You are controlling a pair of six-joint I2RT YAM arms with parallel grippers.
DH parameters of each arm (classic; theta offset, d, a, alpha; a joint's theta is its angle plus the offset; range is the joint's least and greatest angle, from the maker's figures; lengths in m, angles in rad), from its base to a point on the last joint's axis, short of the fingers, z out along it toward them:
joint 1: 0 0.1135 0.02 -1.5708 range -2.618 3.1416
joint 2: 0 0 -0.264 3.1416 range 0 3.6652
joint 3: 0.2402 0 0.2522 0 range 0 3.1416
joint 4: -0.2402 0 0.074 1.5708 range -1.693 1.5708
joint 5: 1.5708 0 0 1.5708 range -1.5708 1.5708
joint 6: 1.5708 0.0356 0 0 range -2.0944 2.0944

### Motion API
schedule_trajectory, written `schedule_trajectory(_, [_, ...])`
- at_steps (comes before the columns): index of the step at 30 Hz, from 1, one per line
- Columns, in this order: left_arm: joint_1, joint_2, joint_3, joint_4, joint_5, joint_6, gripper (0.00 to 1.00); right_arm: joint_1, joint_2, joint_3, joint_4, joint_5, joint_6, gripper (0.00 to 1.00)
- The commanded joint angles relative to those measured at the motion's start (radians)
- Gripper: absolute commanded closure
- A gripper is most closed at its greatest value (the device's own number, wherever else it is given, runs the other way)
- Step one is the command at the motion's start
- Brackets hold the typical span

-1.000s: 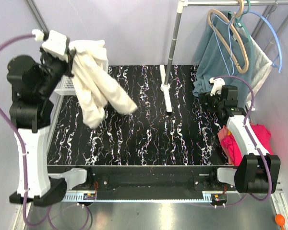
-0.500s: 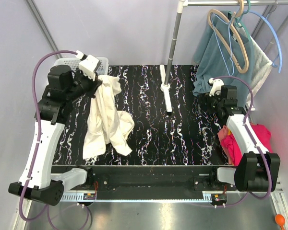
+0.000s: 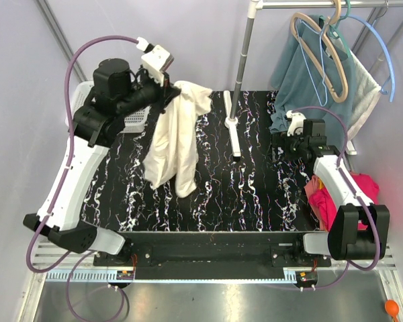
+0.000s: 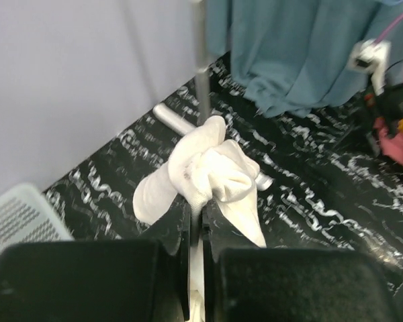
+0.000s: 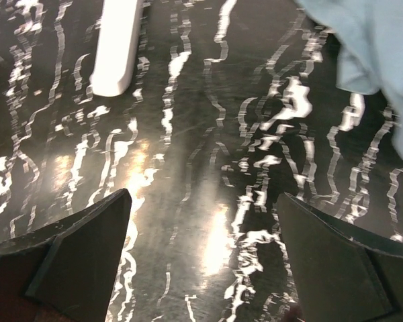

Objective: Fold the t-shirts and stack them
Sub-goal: Move the tshirt to the center of the board

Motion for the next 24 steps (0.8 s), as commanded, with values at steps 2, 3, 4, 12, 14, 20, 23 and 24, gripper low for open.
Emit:
schedule_trajectory(2, [-0.057,0.045,0.107,0.071,0.009,-0.025,1.0,0.061,0.014,0.049,-0.003,-0.05,0.004,0.0])
schedule_trajectory(3, [-0.06,0.053,0.104,0.071,-0.003,-0.021,1.0,0.069,0.019,0.049,-0.003,-0.05,0.001,0.0])
schedule_trajectory(4, [-0.063,0.056,0.1,0.072,-0.007,-0.016,1.0,0.08,0.028,0.049,-0.006,-0.047,-0.008,0.0])
schedule_trajectory(12, [-0.066,-0.048,-0.306,0.233,-0.18,0.116,0.99,0.144,0.079,0.056,-0.026,-0.035,-0.038,0.0])
schedule_trajectory(14, [-0.066,-0.082,-0.406,0.303,-0.291,0.171,0.99,0.155,0.088,0.056,-0.028,-0.035,-0.042,0.0])
schedule_trajectory(20, [-0.064,-0.195,-0.732,0.439,-0.528,0.272,0.98,0.242,0.142,0.072,-0.041,0.002,-0.058,0.0])
schedule_trajectory(23, [-0.064,-0.246,-0.853,0.503,-0.63,0.309,1.0,0.281,0.172,0.084,-0.047,0.02,-0.066,0.0])
schedule_trajectory(24, [-0.064,-0.258,-0.87,0.511,-0.641,0.32,1.0,0.282,0.18,0.085,-0.049,0.02,-0.066,0.0])
